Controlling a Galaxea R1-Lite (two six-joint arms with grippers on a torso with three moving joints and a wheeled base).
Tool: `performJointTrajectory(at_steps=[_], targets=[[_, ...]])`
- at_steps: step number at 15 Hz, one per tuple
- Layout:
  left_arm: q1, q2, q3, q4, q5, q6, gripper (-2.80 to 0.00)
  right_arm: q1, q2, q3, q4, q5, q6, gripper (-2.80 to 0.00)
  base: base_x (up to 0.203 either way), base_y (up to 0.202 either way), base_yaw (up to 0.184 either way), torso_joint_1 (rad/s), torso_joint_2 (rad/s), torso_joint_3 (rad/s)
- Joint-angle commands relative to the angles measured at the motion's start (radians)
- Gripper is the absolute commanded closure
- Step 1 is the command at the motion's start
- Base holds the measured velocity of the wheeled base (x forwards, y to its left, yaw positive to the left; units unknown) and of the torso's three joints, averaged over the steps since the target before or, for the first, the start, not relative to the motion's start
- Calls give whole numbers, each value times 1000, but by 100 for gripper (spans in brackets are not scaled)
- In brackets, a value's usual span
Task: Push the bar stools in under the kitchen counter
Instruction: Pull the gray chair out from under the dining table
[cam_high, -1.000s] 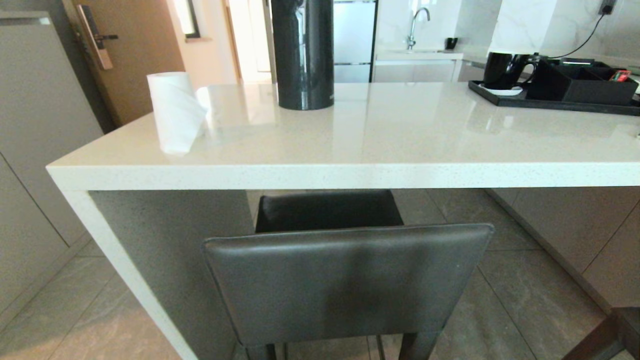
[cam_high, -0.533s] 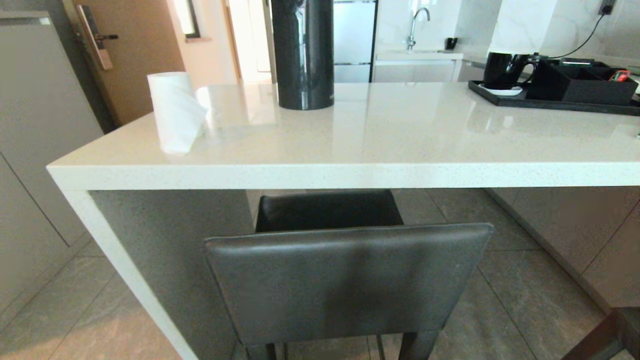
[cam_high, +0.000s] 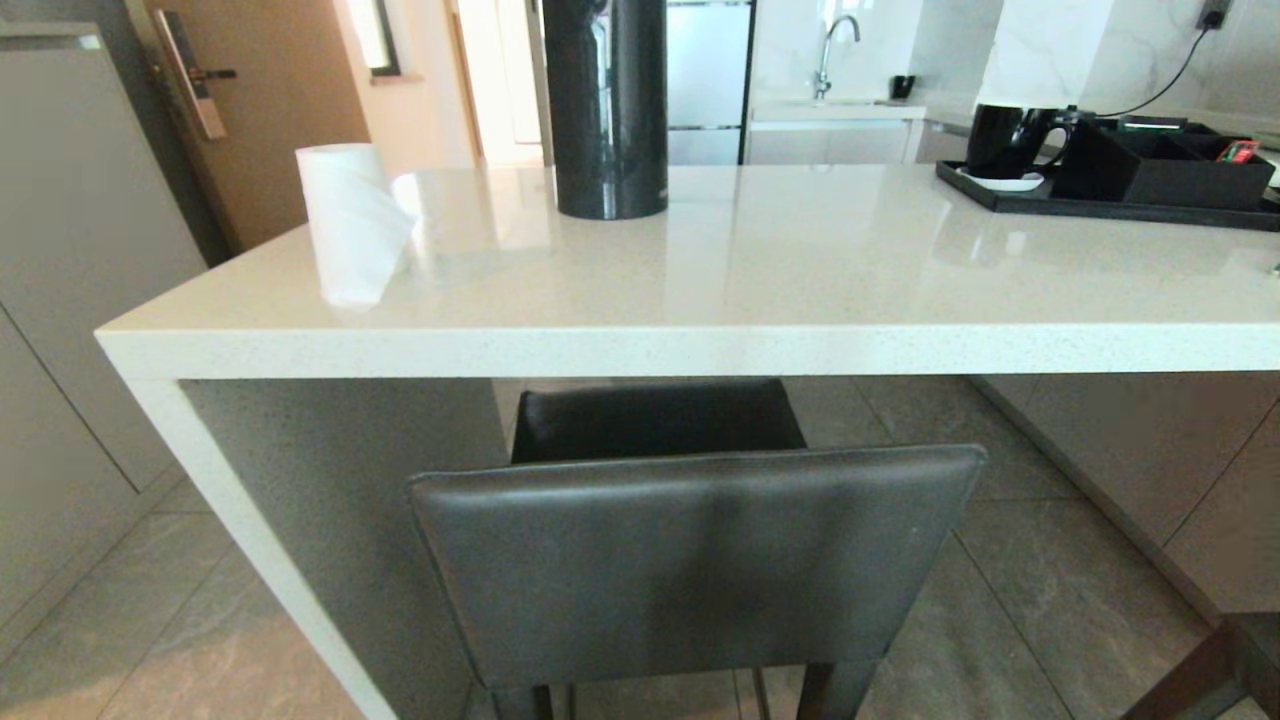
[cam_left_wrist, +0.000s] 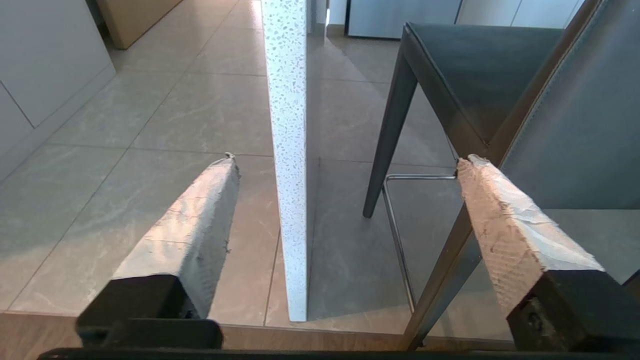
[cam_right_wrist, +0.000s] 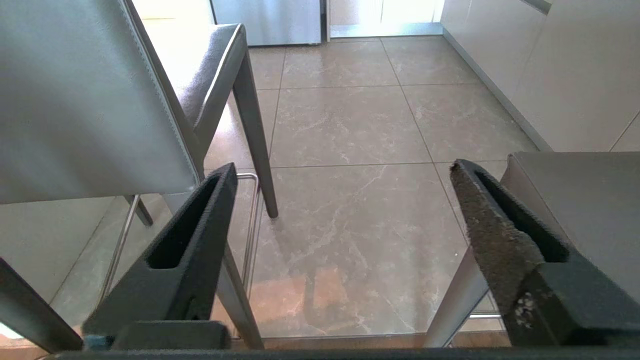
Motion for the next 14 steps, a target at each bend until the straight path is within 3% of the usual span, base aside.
performJointTrajectory(at_steps=[1,7,11,14], targets=[[-2,0,-1,2,0,1,-280,0,-2,0,2,1,-2,-280,0,0,0,0,0,0],[0,-1,-23,0,-17,34,-280,0,-1,-2,1,19,-38,-280,0,0,0,0,0,0],[-11,193,-254,19,-102,-57,-280,1,96,-125,-1,62,3,-280,0,0,0,0,0,0],[-50,288,-207,-54,-363,-45,-280,22,224,-161,-57,272,34,-280,0,0,0,0,0,0]])
